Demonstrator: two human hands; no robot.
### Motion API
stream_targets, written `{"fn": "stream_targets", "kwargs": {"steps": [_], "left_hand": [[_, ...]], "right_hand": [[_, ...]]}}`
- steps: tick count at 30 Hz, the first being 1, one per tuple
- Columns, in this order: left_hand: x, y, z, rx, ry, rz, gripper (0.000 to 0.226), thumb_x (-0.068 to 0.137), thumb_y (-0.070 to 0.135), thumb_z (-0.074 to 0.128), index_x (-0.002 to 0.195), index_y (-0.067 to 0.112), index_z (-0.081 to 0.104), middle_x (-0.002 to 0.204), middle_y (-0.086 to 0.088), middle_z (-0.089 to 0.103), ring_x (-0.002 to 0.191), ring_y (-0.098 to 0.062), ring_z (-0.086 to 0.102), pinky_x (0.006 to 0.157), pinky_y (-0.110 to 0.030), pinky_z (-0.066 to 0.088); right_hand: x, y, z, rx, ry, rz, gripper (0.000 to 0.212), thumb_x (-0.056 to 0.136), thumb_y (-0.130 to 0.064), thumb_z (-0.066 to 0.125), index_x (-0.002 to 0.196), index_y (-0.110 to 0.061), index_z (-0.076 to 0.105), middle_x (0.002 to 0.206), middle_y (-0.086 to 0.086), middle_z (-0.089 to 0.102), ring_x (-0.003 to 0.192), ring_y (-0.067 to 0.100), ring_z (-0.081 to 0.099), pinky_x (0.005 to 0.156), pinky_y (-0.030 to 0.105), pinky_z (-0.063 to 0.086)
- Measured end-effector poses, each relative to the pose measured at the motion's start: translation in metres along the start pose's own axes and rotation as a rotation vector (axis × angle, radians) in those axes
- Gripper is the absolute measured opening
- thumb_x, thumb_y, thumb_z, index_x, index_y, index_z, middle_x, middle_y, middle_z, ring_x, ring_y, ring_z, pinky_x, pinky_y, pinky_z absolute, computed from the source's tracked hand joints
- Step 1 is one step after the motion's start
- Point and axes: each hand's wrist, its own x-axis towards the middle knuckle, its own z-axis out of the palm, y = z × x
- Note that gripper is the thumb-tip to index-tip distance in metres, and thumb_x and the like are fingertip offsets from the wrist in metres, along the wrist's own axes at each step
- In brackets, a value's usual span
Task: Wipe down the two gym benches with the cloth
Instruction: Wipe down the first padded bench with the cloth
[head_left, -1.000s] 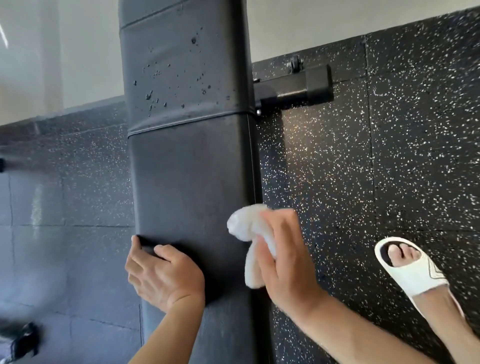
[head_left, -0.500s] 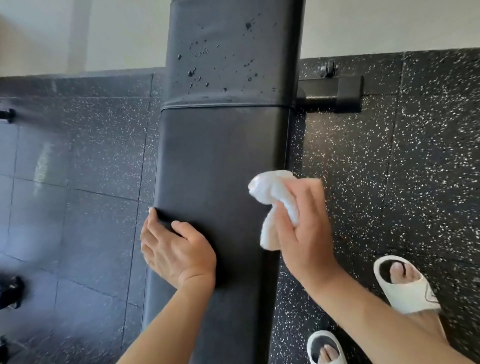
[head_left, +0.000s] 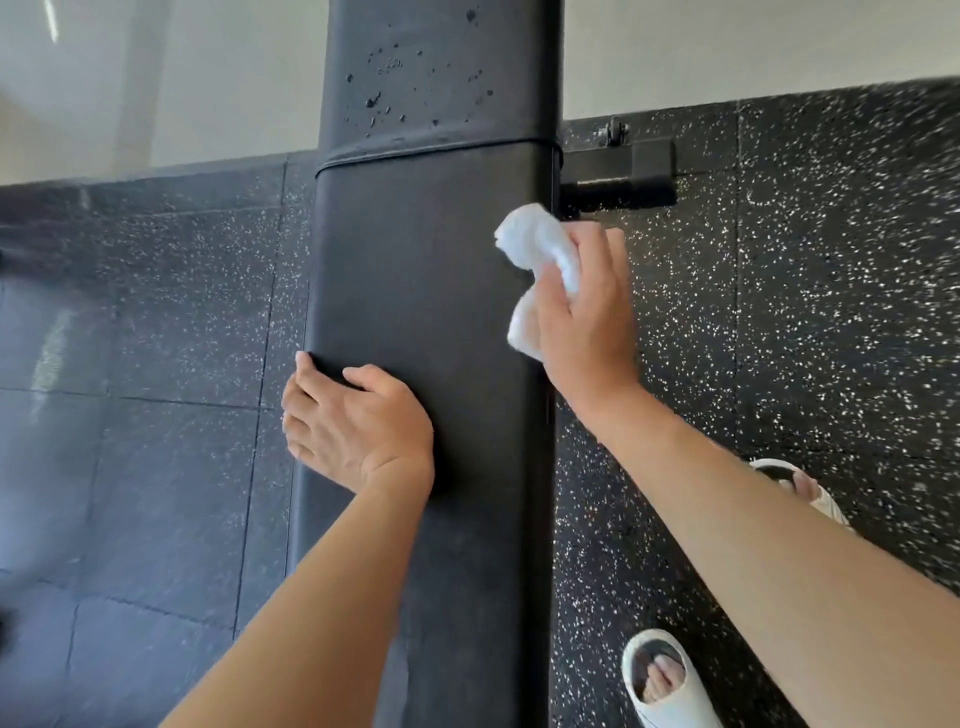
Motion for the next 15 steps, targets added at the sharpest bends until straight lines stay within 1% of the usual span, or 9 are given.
{"fn": "stream_targets", "kwargs": {"steps": [2,4,6,8,10,12,13,15], "left_hand": [[-0.001,-0.001,0.000,-0.011,-0.005,0.002,0.058,0.106,0.036,0.033,0.163,0.021,0.031,0.165,-0.005,0.035,0.153,-0.030,0.028,0.128,-0.047,0.013],[-0.002,-0.003,-0.003,-0.014,-0.013,0.003,0.058,0.107,0.036,0.033,0.163,0.021,0.031,0.166,-0.004,0.034,0.154,-0.029,0.027,0.128,-0.047,0.013],[-0.002,-0.003,-0.005,-0.038,-0.035,0.013,0.060,0.106,0.037,0.037,0.164,0.021,0.031,0.167,-0.005,0.033,0.155,-0.029,0.027,0.128,-0.047,0.013],[-0.002,-0.005,-0.010,-0.079,-0.065,0.047,0.066,0.101,0.041,0.046,0.164,0.023,0.031,0.169,-0.005,0.031,0.156,-0.028,0.025,0.129,-0.046,0.011],[-0.006,-0.017,-0.017,-0.114,-0.096,0.169,0.069,0.098,0.043,0.053,0.162,0.026,0.035,0.170,-0.004,0.029,0.158,-0.026,0.022,0.130,-0.044,0.010],[-0.016,-0.043,-0.027,-0.101,-0.146,0.388,0.065,0.099,0.041,0.054,0.161,0.030,0.038,0.172,-0.001,0.026,0.159,-0.025,0.018,0.131,-0.043,0.011],[-0.024,-0.060,-0.032,-0.083,-0.169,0.490,0.063,0.100,0.041,0.051,0.161,0.031,0.038,0.173,0.001,0.025,0.161,-0.024,0.016,0.131,-0.043,0.012],[-0.044,-0.094,-0.041,-0.038,-0.202,0.609,0.062,0.101,0.039,0.046,0.162,0.034,0.035,0.173,0.005,0.023,0.162,-0.022,0.013,0.131,-0.045,0.013]], "right_hand": [[0.000,0.001,0.004,-0.040,0.044,0.015,0.018,0.095,-0.011,0.055,0.113,-0.012,0.060,0.113,0.002,0.052,0.088,0.010,0.047,0.073,0.029,0.039],[-0.028,0.001,0.002,-0.009,0.059,0.014,0.021,0.093,-0.009,0.054,0.112,-0.016,0.059,0.112,-0.002,0.051,0.088,0.006,0.046,0.073,0.022,0.037],[-0.075,0.003,-0.006,0.047,0.037,-0.028,0.028,0.093,-0.003,0.054,0.114,-0.020,0.058,0.113,-0.009,0.047,0.095,0.004,0.049,0.082,0.011,0.038],[-0.128,0.009,-0.019,0.078,-0.009,-0.036,0.035,0.093,-0.001,0.053,0.117,-0.027,0.054,0.113,-0.017,0.043,0.106,0.003,0.051,0.091,0.007,0.036],[-0.182,0.015,-0.032,0.064,-0.068,-0.038,0.039,0.093,-0.004,0.052,0.118,-0.034,0.050,0.118,-0.024,0.042,0.113,0.003,0.051,0.096,0.008,0.035],[-0.233,0.019,-0.044,0.064,-0.126,-0.047,0.041,0.093,-0.006,0.051,0.123,-0.033,0.048,0.130,-0.030,0.041,0.120,0.007,0.050,0.101,0.012,0.035],[-0.253,0.021,-0.050,0.074,-0.155,-0.045,0.042,0.093,-0.008,0.051,0.126,-0.033,0.049,0.135,-0.029,0.041,0.123,0.010,0.051,0.103,0.014,0.035],[-0.279,0.026,-0.058,0.079,-0.205,-0.036,0.041,0.094,-0.012,0.051,0.130,-0.031,0.051,0.138,-0.024,0.041,0.125,0.013,0.052,0.106,0.017,0.037]]}}
